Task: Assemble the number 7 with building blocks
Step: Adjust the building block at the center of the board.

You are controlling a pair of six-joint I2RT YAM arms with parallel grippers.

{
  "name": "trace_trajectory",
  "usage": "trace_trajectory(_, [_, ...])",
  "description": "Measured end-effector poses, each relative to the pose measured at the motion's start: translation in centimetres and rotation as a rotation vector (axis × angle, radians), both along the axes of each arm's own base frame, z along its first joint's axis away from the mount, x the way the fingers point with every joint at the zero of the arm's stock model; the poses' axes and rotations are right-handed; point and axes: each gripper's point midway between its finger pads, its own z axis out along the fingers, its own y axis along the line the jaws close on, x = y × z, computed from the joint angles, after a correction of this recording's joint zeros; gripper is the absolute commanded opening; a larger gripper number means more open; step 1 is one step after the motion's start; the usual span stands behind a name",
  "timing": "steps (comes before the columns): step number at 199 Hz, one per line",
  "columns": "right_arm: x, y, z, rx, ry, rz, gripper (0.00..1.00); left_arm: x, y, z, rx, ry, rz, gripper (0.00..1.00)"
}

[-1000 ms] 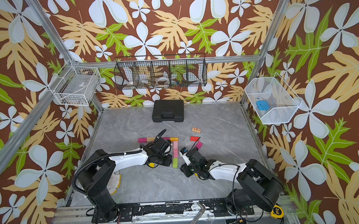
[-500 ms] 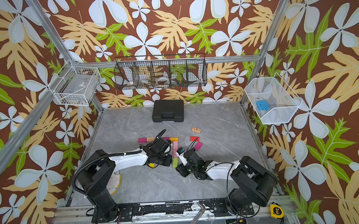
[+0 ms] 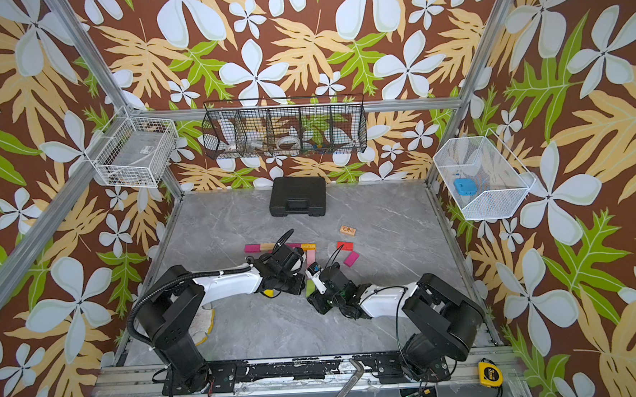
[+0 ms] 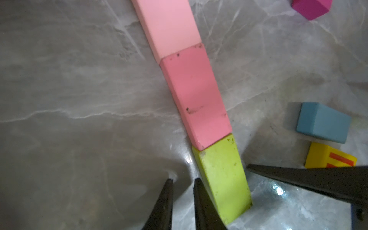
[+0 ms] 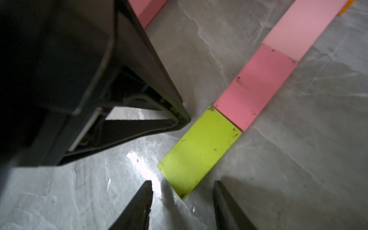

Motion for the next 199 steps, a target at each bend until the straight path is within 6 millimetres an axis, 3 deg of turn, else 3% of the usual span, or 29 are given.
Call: trace_trajectory(199, [0.8,-1.7,-0.2,-0.074,-0.038,-0.065,0.47,0.4,0.8,0.0,0.004,0.001,0.013,0.22])
